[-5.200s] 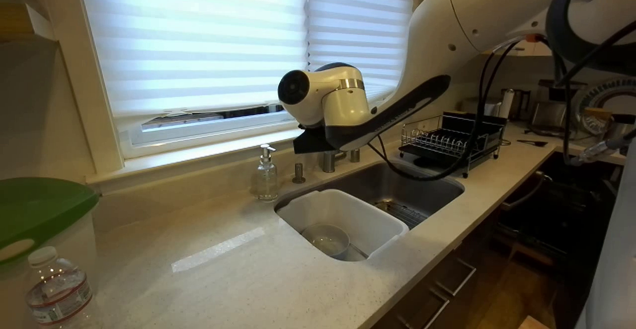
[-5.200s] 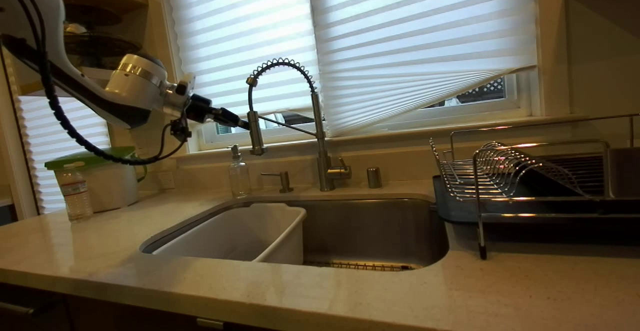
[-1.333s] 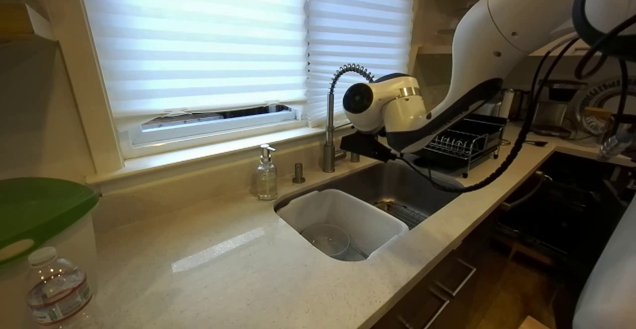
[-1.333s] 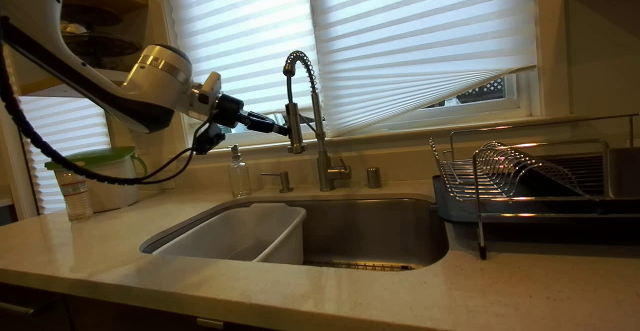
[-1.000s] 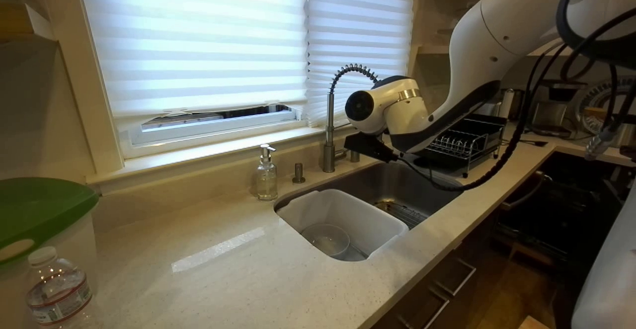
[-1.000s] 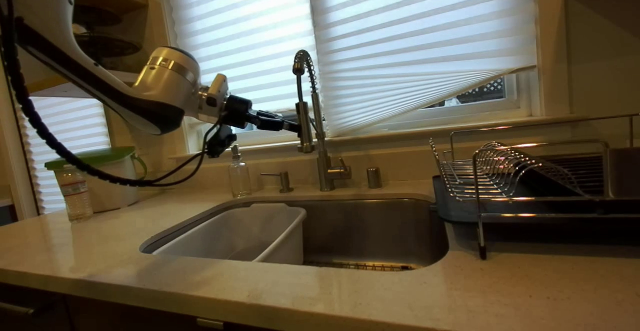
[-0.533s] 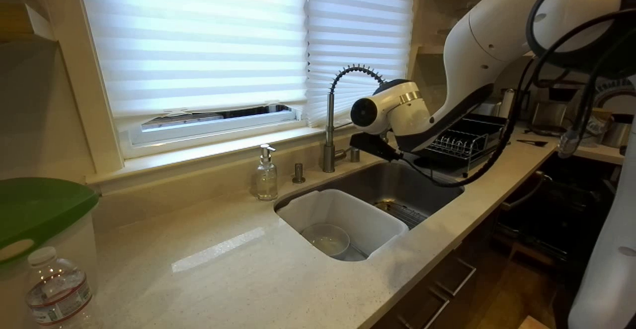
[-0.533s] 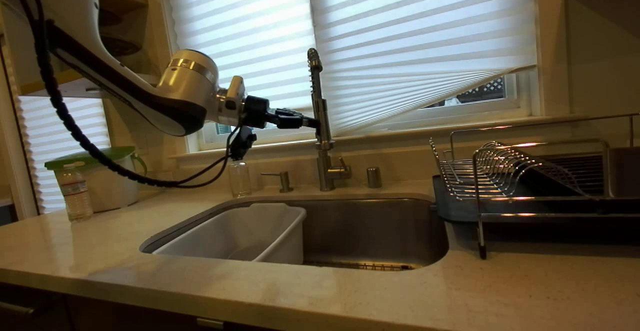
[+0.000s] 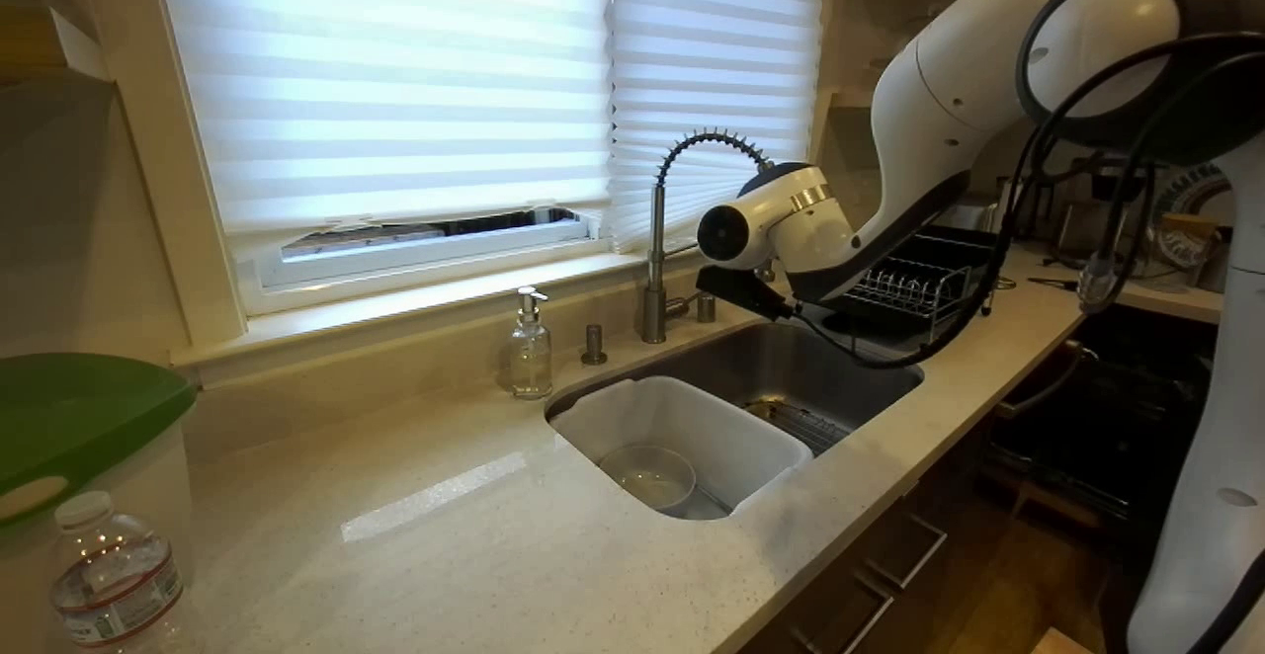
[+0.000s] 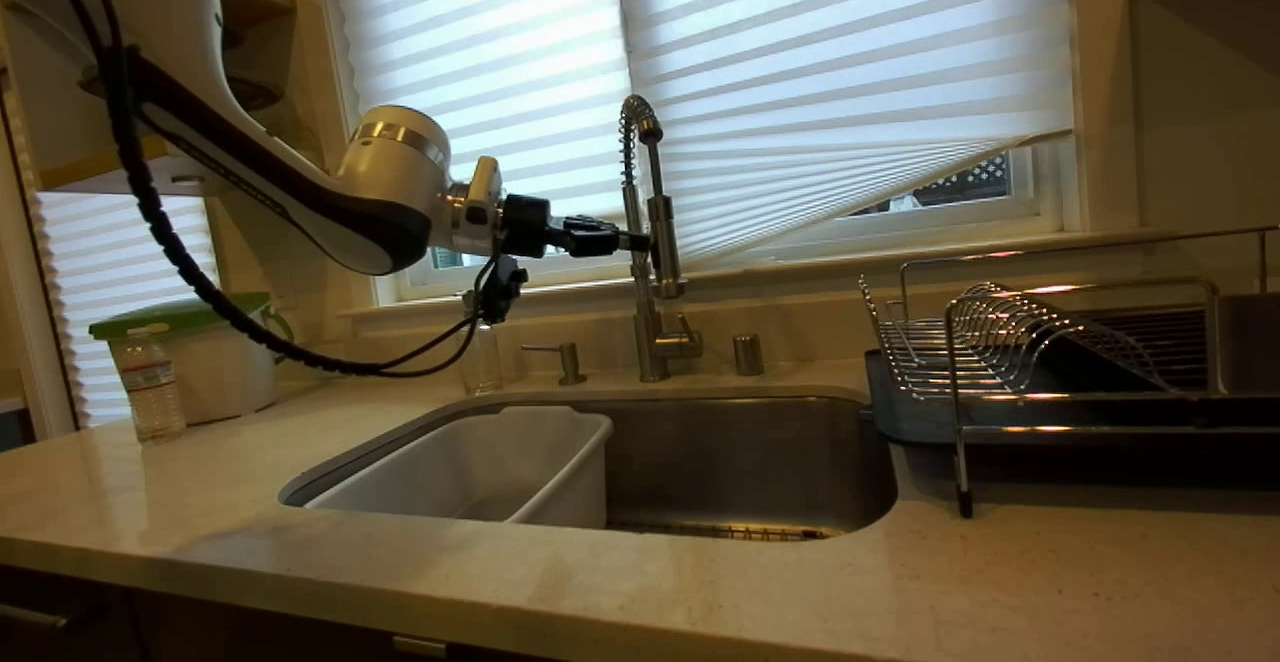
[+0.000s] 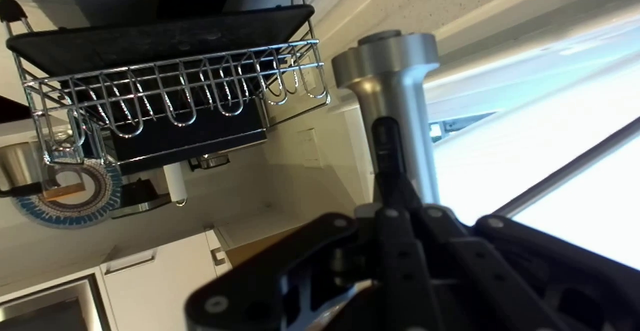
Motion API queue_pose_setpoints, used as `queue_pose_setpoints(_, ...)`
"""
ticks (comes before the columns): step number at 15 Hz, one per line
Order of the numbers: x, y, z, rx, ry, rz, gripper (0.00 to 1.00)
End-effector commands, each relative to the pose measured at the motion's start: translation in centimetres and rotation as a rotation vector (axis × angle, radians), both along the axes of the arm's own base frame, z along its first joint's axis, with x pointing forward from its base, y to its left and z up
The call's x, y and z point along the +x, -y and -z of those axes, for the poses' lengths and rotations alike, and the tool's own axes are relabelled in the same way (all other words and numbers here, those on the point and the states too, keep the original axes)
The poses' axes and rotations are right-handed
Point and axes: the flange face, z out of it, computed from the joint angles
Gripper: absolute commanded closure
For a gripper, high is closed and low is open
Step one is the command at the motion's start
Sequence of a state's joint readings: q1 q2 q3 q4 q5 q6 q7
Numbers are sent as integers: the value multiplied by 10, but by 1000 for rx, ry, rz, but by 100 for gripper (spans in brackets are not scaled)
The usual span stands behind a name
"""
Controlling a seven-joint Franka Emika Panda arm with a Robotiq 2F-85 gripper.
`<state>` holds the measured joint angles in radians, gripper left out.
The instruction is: Push the tap to the right
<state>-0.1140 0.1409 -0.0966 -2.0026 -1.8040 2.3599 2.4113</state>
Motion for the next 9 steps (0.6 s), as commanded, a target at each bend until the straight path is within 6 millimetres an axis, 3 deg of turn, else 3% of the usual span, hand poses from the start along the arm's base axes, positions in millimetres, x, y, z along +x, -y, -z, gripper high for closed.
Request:
queue_pose_setpoints(1,-35,-30,-6,13,-92,1,100)
queue_pose_setpoints(7,-72,-88,-15,163,-294,-234,100)
queue_pose_setpoints(8,-76,-97,-18,183,-314,-286,74)
queue_pose_setpoints(9,-80,-105,-20,201,-330,-342,73)
